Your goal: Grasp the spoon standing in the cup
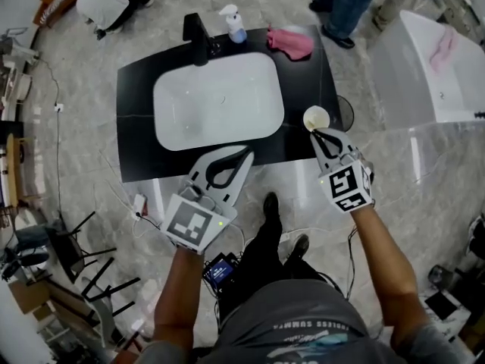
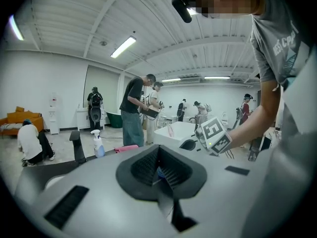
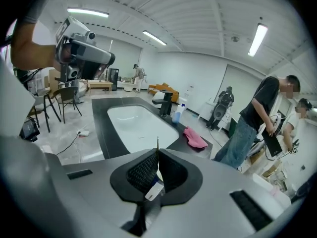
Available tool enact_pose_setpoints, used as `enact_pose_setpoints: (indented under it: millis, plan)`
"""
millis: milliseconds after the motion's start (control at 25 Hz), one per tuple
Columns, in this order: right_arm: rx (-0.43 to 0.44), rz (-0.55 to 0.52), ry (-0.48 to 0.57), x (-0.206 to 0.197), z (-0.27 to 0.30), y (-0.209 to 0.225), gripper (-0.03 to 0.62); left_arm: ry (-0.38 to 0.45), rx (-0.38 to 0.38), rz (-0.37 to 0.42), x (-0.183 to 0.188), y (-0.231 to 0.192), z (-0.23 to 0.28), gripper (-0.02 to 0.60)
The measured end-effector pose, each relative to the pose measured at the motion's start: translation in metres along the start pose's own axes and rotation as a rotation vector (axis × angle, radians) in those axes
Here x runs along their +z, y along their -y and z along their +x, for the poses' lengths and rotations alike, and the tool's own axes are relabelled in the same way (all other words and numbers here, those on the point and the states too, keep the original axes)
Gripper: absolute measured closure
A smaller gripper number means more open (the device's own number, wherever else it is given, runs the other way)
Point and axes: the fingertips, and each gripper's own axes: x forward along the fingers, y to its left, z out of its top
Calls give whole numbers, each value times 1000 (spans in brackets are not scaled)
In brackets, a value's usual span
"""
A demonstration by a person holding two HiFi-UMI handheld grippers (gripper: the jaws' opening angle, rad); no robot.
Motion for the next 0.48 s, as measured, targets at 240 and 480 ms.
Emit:
enact_pose_setpoints:
  millis: [240,480]
  plan:
    - [-44,-13,42,20,-23,2,560,34,21,21,10,9,-20,580]
    - [-67,-37,90,48,-54,-3,560,57,29,50,19,24,-42,580]
